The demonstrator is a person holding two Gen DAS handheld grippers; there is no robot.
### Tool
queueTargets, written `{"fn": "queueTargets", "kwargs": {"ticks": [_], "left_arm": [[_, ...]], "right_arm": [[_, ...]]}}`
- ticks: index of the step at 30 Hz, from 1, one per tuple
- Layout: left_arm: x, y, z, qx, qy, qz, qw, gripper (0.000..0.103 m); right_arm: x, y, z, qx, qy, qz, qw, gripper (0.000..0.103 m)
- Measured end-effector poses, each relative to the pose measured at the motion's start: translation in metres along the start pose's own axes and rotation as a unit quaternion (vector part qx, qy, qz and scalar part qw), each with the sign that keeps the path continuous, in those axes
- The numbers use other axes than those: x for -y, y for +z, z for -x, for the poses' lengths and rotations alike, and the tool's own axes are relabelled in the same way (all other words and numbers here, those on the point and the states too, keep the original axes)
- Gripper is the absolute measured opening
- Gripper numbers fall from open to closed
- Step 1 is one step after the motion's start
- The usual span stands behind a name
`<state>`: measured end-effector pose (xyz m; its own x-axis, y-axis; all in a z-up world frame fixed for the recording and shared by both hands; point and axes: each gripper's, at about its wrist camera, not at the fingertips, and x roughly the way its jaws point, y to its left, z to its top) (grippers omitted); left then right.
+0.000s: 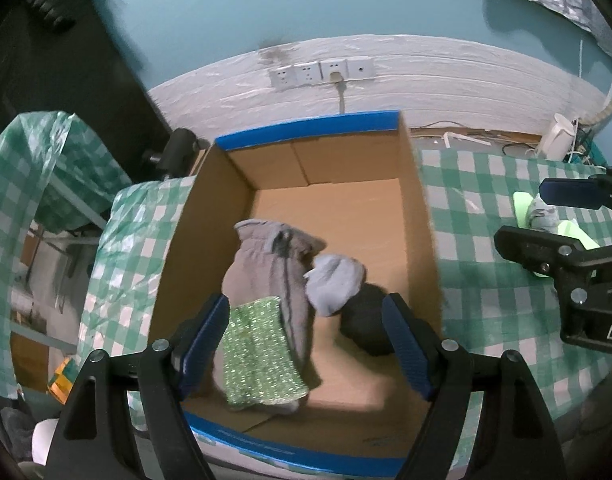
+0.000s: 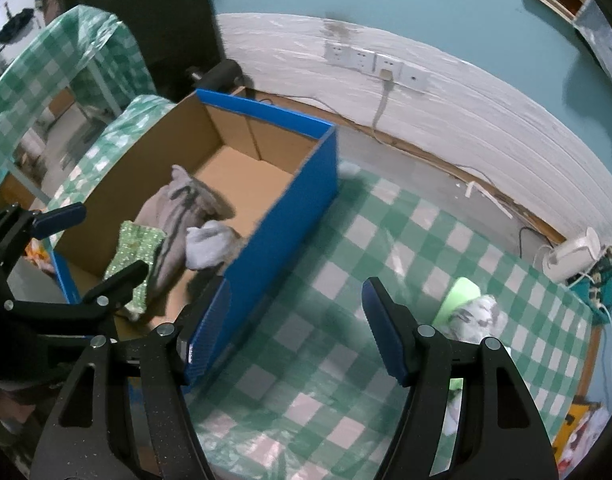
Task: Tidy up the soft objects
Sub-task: 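Withdraw both tools from the box toward the lime-green cloth bundle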
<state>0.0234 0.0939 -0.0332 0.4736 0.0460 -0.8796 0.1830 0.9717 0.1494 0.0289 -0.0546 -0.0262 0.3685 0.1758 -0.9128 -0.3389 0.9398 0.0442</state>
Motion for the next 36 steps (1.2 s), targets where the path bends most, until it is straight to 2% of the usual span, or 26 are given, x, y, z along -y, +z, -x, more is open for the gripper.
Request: {"fn": "queueTargets", "kwargs": {"ticks": [17, 36], "left_arm": [[0.073, 0.016, 0.009, 0.011, -0.019, -0.062, 0.9978, 0.080], [0.162, 0.035, -0.013, -0.011, -0.064, -0.111, 0.9917, 0.080]], "right_arm": [[0.087, -0.042, 0.020, 0.003, -0.039, -0.080, 0.996, 0.070], [0.194, -0.106, 0.030, -0.009, -0.090, -0.184, 0.979, 0.070]]}}
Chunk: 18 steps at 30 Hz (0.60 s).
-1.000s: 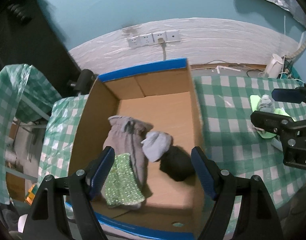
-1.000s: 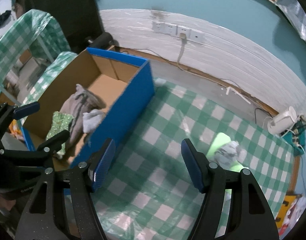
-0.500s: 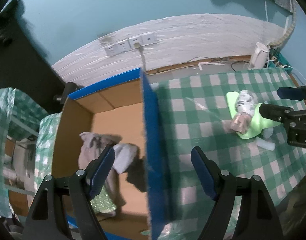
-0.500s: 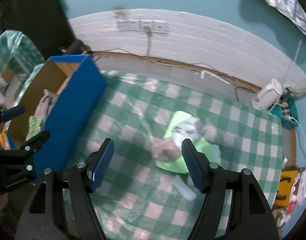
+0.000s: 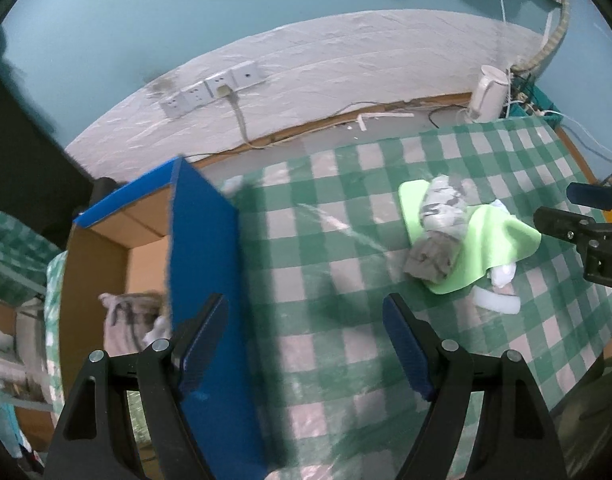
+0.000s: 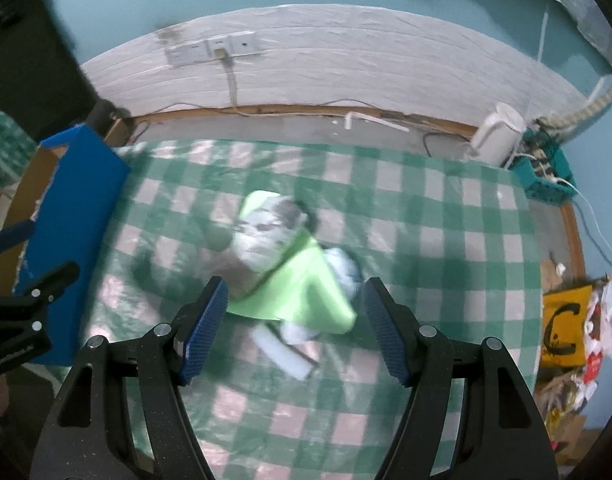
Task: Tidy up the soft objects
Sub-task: 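Withdraw both tools from the box toward the lime-green cloth bundle, then grasp the white striped bag with the right tool while the left tool grasps the grey bundle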
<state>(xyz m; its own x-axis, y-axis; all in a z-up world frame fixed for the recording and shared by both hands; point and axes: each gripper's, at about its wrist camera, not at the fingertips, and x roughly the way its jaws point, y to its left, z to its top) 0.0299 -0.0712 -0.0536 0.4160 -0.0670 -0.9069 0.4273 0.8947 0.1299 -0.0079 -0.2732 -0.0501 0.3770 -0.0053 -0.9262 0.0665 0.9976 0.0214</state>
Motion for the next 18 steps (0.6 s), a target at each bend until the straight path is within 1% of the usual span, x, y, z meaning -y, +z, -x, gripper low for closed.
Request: {"fn": "queueTargets", "kwargs": {"ticks": [7, 12, 18], "left_arm": [[0.031, 0.013, -0.026, -0.010, 0.000, -0.025, 0.9996, 0.080], [0.046, 0.019, -0.038, -0.015, -0.002, -0.038, 0.9992, 0.080], [0.059, 0.025, -0.051, -0.019, -0.004, -0.051, 0.9985, 0.080]], "right_arm": [[0.034, -0.005, -0.019, -0.020, -0.023, -0.031, 0.999, 0.070], [0.054, -0.011, -0.032, -0.033, -0.035, -0.050, 0.998, 0.070], [0.078, -0.018, -0.047, -0.052, -0.064, -0.074, 0.994, 0.070]]}}
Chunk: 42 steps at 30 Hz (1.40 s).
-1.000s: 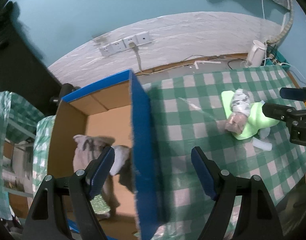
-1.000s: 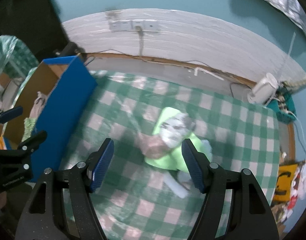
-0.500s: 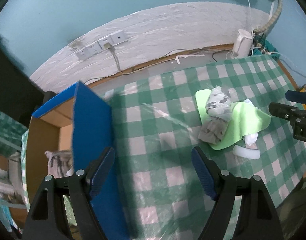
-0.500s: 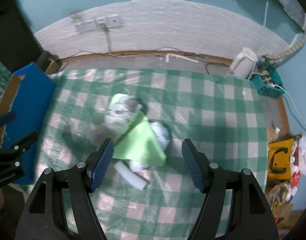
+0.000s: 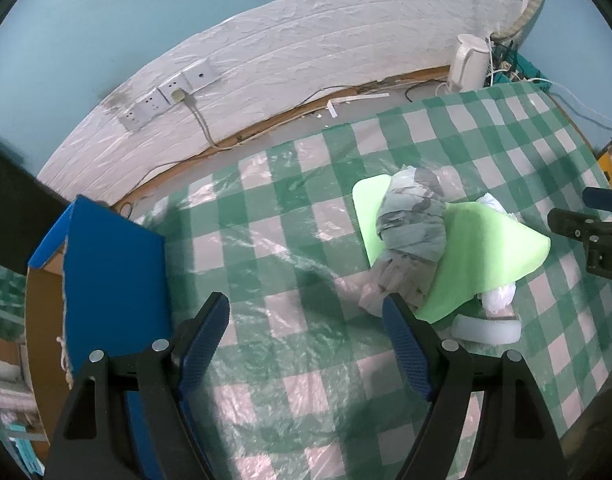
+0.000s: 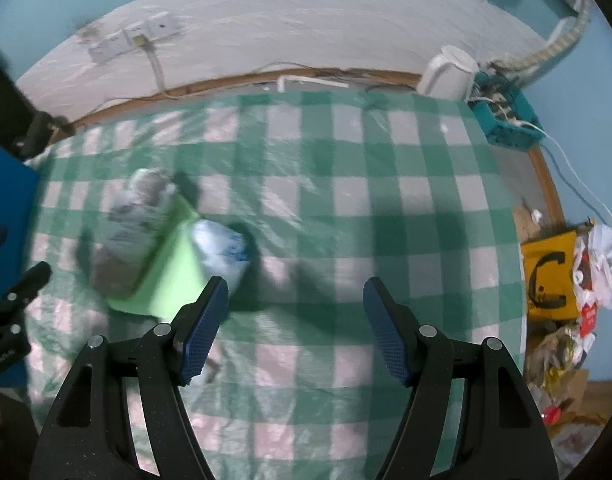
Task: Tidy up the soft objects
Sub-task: 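Grasp the white striped bag with the right tool while the left tool grasps the grey bundle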
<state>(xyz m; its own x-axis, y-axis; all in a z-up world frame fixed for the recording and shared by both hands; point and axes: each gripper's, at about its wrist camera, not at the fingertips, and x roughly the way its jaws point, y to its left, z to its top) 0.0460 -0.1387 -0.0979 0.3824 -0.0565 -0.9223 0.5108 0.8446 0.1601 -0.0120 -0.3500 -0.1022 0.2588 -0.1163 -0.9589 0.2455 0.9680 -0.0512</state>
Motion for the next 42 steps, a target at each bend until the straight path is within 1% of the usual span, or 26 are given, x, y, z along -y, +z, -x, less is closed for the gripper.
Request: {"fn": "queueTargets", "kwargs": {"ticks": [2, 4, 7, 14, 18, 21, 23, 26, 28, 29, 31, 32, 34, 38, 42], "left_arm": [[0.002, 0.000, -0.003, -0.003, 0.004, -0.004, 1.0000, 0.080], [0.003, 0.000, -0.006, -0.006, 0.000, -0.005, 1.0000, 0.080], [0.004, 0.001, -0.010, -0.008, -0.002, -0.006, 0.9999, 0.080], [0.000, 0.001, -0.018, -0.014, -0.003, 0.001, 0.9999, 0.080], [-0.003, -0.001, -0.022, -0.019, -0.002, 0.001, 0.9998, 0.080], [-0.006, -0.002, -0.025, -0.021, -0.003, 0.004, 0.9998, 0.080], [-0.008, -0.001, -0.027, -0.022, -0.003, 0.005, 0.9997, 0.080], [-0.010, 0.000, -0.031, -0.024, -0.003, 0.007, 0.9997, 0.081], [-0.011, 0.001, -0.033, -0.026, -0.003, 0.007, 0.9996, 0.081], [-0.011, 0.002, -0.034, -0.026, -0.003, 0.008, 0.9996, 0.081], [-0.012, 0.004, -0.036, -0.027, -0.009, 0.011, 0.9995, 0.081], [-0.011, 0.005, -0.037, -0.027, -0.012, 0.012, 0.9995, 0.081], [-0.009, 0.006, -0.037, -0.025, -0.017, 0.011, 0.9995, 0.081], [-0.002, 0.012, -0.037, -0.020, -0.034, 0.006, 0.9992, 0.081], [0.006, 0.021, -0.037, -0.011, -0.049, 0.005, 0.9987, 0.082]], "right_arm": [[0.004, -0.001, -0.009, -0.012, -0.011, -0.003, 1.000, 0.070], [0.004, -0.002, -0.016, -0.021, -0.012, -0.002, 1.000, 0.070], [-0.002, -0.004, -0.022, -0.029, 0.004, 0.000, 1.000, 0.070], [-0.028, -0.002, -0.016, -0.016, 0.035, 0.020, 0.999, 0.070], [-0.039, 0.000, -0.027, -0.027, 0.050, 0.026, 0.998, 0.071], [-0.047, 0.003, -0.036, -0.030, 0.066, 0.026, 0.997, 0.073], [-0.052, 0.005, -0.040, -0.033, 0.070, 0.028, 0.997, 0.073], [-0.061, 0.006, -0.049, -0.042, 0.063, 0.037, 0.996, 0.073], [-0.063, 0.004, -0.056, -0.047, 0.066, 0.039, 0.996, 0.072], [-0.062, 0.003, -0.057, -0.049, 0.067, 0.037, 0.996, 0.070], [-0.060, 0.003, -0.061, -0.058, 0.070, 0.036, 0.995, 0.047], [-0.058, 0.003, -0.061, -0.059, 0.071, 0.036, 0.995, 0.043], [-0.054, 0.002, -0.060, -0.060, 0.062, 0.039, 0.996, 0.041], [-0.045, 0.001, -0.054, -0.051, 0.038, 0.045, 0.997, 0.041], [-0.032, 0.003, -0.047, -0.045, 0.033, 0.030, 0.998, 0.041]]}}
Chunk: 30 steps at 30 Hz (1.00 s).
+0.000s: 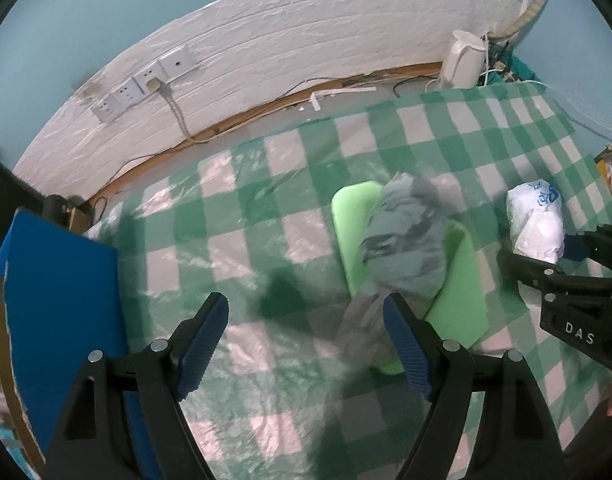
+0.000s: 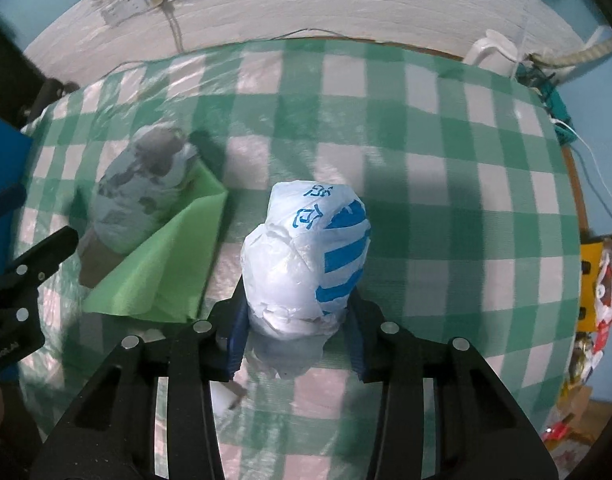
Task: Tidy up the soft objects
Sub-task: 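Grasp the white striped bag with the right tool while the left tool grasps the grey bundle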
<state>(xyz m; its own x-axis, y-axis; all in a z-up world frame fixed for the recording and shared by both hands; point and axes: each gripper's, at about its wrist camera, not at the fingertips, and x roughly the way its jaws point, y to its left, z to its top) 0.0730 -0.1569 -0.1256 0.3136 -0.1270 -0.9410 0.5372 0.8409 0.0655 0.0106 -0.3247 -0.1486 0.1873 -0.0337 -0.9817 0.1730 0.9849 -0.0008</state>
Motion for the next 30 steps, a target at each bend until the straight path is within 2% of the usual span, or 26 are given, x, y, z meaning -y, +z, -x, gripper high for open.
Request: {"fn": "queueTargets", "kwargs": {"ticks": [4, 7, 13, 17, 25, 27, 29, 30], "left_arm": [[0.004, 0.008, -0.003, 0.012, 0.003, 0.005, 0.9999, 0.085], [0.007, 0.013, -0.003, 0.016, -0.016, 0.013, 0.9997, 0.085], [0.020, 0.021, -0.005, 0.019, -0.026, -0.001, 0.9995, 0.086], [0.029, 0.023, -0.012, 0.012, -0.027, -0.012, 0.9995, 0.086], [0.041, 0.022, -0.022, 0.000, -0.063, -0.023, 0.9978, 0.086], [0.042, 0.021, -0.023, -0.002, -0.072, -0.021, 0.9972, 0.082], [0.044, 0.019, -0.024, -0.006, -0.089, -0.022, 0.9958, 0.061], [0.046, 0.017, -0.024, -0.010, -0.096, -0.025, 0.9950, 0.056]], "right_arm": [[0.008, 0.005, 0.006, 0.009, 0.010, -0.012, 1.000, 0.041], [0.007, 0.009, 0.010, 0.011, 0.010, -0.011, 1.000, 0.041], [0.005, -0.005, 0.013, 0.008, 0.012, -0.014, 1.000, 0.041], [0.008, -0.011, 0.014, 0.006, 0.013, -0.019, 1.000, 0.041], [0.013, -0.011, 0.013, 0.004, 0.017, -0.021, 1.000, 0.041], [0.012, -0.010, 0.013, 0.003, 0.017, -0.020, 1.000, 0.041], [0.012, -0.009, 0.013, 0.003, 0.017, -0.019, 1.000, 0.041], [0.012, -0.009, 0.012, 0.003, 0.017, -0.019, 1.000, 0.041]]}}
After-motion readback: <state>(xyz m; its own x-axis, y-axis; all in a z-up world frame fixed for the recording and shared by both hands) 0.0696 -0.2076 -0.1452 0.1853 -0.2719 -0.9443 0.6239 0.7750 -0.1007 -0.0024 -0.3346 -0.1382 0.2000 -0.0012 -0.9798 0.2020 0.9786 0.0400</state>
